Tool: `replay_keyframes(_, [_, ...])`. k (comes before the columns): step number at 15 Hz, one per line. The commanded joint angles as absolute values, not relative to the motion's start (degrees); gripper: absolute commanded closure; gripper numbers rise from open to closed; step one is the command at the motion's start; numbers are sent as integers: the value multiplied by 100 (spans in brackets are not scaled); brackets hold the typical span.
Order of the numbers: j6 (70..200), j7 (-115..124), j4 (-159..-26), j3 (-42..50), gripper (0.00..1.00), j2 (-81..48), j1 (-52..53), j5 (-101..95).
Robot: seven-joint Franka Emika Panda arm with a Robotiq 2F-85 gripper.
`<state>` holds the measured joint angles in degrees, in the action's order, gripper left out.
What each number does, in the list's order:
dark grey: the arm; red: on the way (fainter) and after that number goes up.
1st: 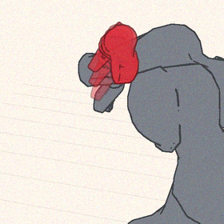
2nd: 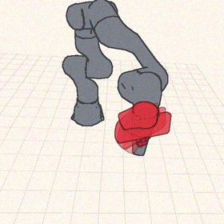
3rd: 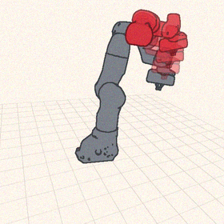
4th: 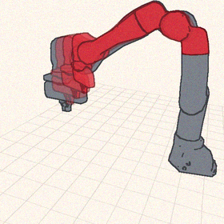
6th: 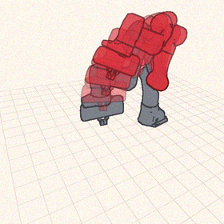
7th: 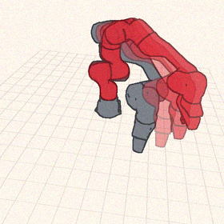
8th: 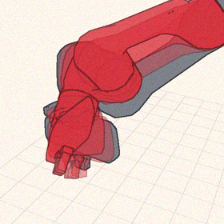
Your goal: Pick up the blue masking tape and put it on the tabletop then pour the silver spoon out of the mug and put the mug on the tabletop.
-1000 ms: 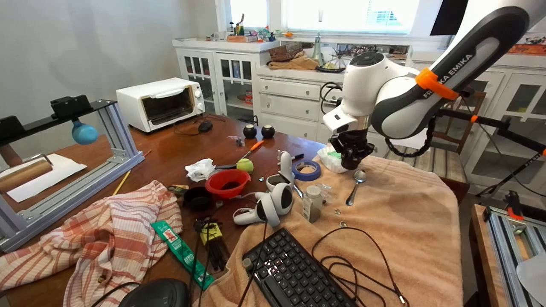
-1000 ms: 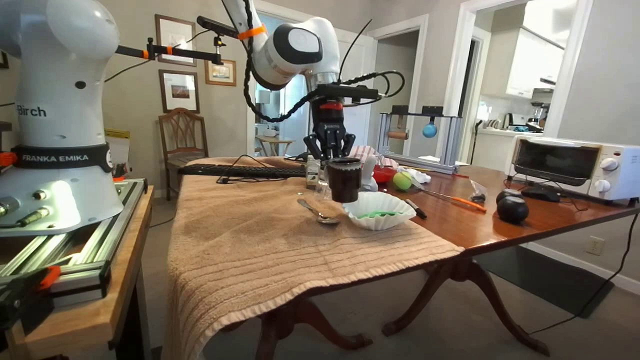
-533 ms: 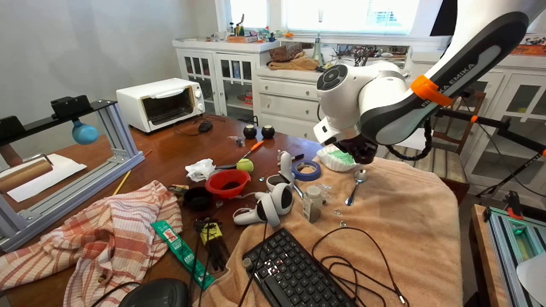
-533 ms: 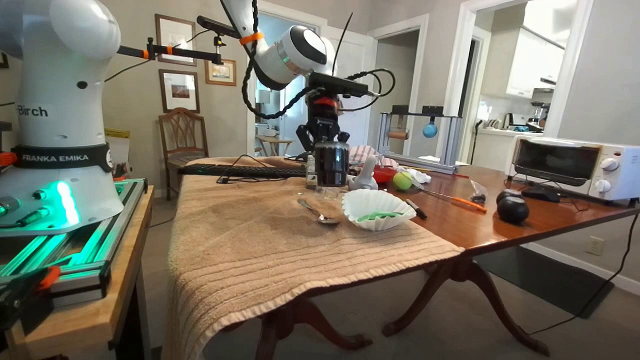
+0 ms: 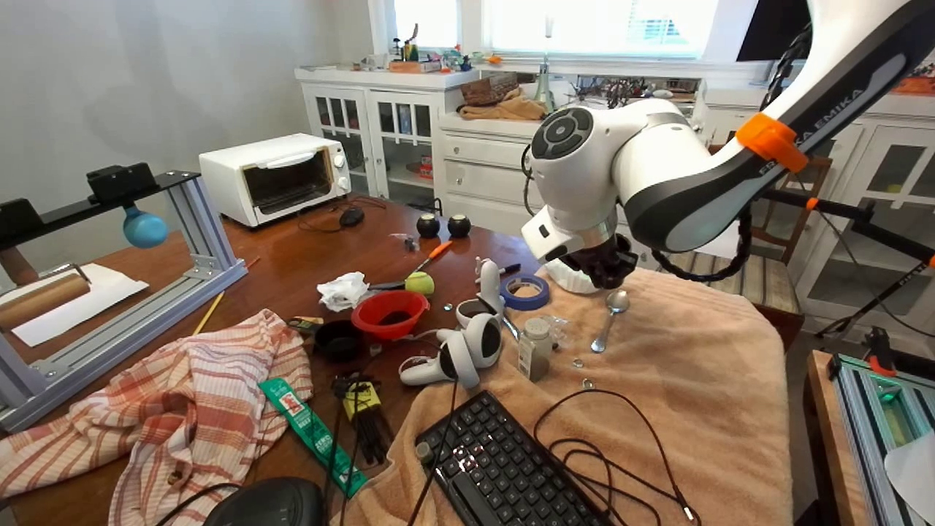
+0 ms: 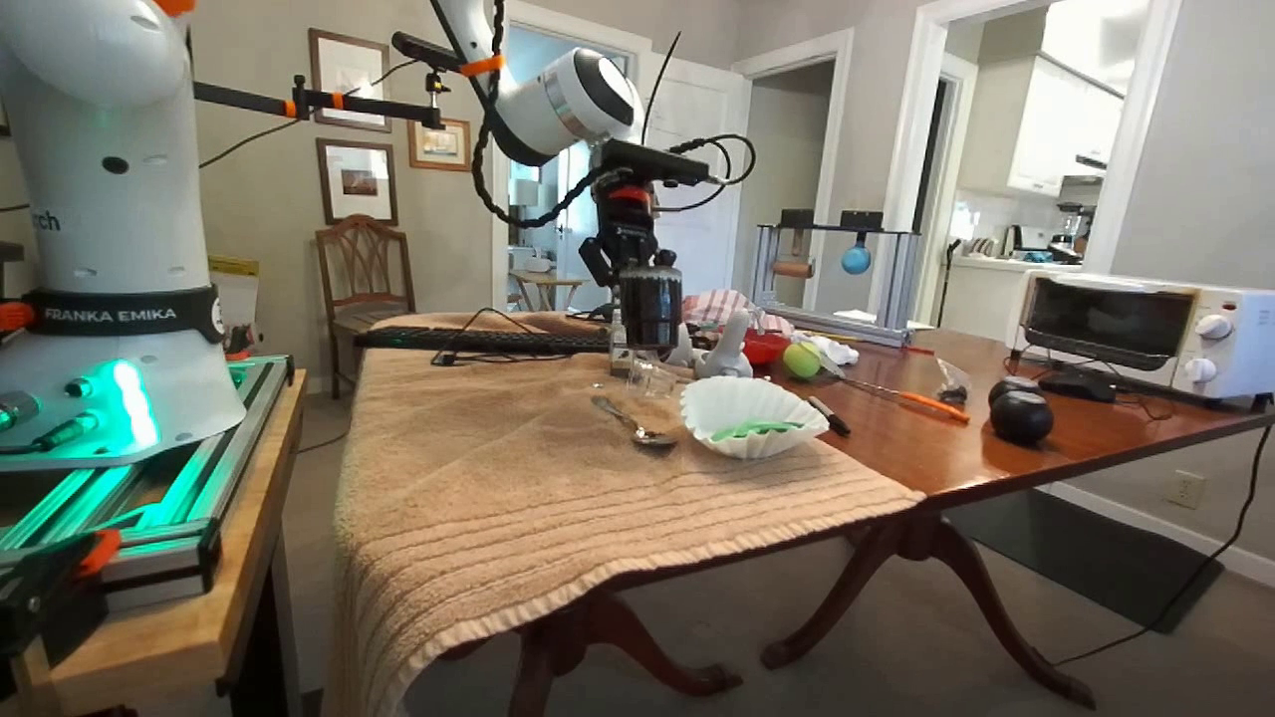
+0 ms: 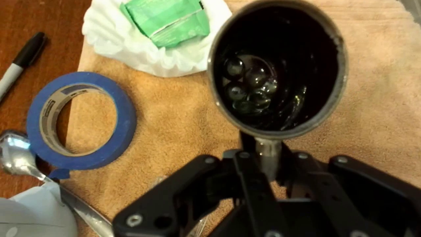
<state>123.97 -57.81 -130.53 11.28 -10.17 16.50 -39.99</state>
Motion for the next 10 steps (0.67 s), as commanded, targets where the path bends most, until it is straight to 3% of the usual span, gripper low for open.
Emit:
replay_keyframes(1, [13276, -6023, -13475, 574, 96, -792, 760, -4176])
replay_keyframes(10, [13974, -6757, -13431, 298, 96, -1239, -92, -3945])
